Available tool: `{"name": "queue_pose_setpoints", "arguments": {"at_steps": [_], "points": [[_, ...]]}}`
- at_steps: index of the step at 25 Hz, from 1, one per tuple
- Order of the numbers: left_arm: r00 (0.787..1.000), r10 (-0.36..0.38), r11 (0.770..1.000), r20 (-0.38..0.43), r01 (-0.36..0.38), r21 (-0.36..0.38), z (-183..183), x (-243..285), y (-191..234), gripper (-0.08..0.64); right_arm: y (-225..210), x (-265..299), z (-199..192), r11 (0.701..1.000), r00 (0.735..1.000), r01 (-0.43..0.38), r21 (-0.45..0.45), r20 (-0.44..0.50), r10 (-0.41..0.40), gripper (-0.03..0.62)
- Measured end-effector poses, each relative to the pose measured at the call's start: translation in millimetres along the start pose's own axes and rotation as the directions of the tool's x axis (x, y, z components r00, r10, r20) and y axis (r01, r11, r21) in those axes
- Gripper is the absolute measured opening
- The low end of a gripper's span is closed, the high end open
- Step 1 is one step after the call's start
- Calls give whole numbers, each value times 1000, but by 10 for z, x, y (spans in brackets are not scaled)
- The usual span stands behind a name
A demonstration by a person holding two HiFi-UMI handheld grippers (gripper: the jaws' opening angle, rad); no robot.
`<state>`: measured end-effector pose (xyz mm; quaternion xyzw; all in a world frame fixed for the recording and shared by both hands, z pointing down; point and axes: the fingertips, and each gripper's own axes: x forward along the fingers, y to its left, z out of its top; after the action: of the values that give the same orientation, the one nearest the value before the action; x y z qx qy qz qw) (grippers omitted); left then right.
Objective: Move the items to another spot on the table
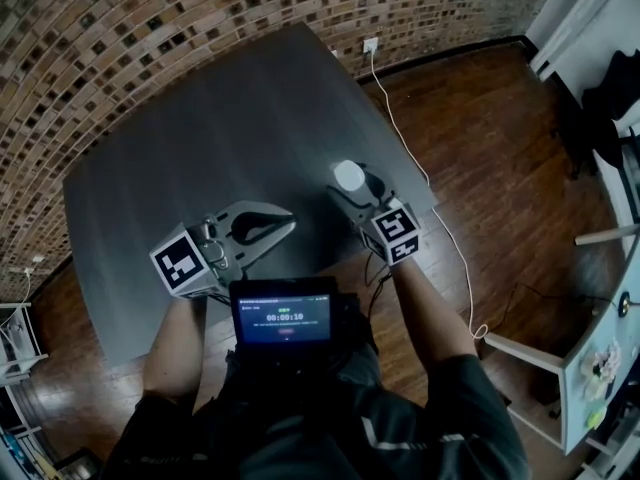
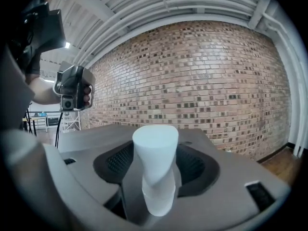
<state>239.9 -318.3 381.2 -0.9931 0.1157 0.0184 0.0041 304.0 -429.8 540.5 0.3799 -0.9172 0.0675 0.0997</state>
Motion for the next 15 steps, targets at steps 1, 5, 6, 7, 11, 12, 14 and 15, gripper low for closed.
{"name": "queue_pose_setpoints", "arguments": {"at_steps": [1,5,6,7,11,12,14,15], "points": [[1000,3,1000,5,-3,-1,17,-3,2,-3,3,-10,15,1000,1000,-3,-1,0,3,284],[1000,10,1000,17,-11,9,95,10,15,-3,-19,-113,127,1000,1000,-4,-8,9,4,284],[1000,9,1000,15,-10,14,114,18,8,-4,-19,-155,169,1000,1000,-4,-10,12,4,284],[1000,8,1000,14,-9,17,135,26,-3,-4,-19,-200,215,1000,1000,-4,-13,15,4,284],[999,19,999,35,-20,35,282,75,-62,-3,-45,-408,411,1000,1000,5,-18,29,-5,284],[999,23,999,40,-25,39,320,86,-87,-3,-51,-464,460,1000,999,8,-16,32,-8,284],[999,31,999,43,-33,43,370,105,-142,-3,-60,-567,557,1000,999,12,-13,42,-12,284],[998,34,998,44,-36,46,388,113,-169,-3,-60,-612,603,1000,999,12,-12,47,-11,284]]}}
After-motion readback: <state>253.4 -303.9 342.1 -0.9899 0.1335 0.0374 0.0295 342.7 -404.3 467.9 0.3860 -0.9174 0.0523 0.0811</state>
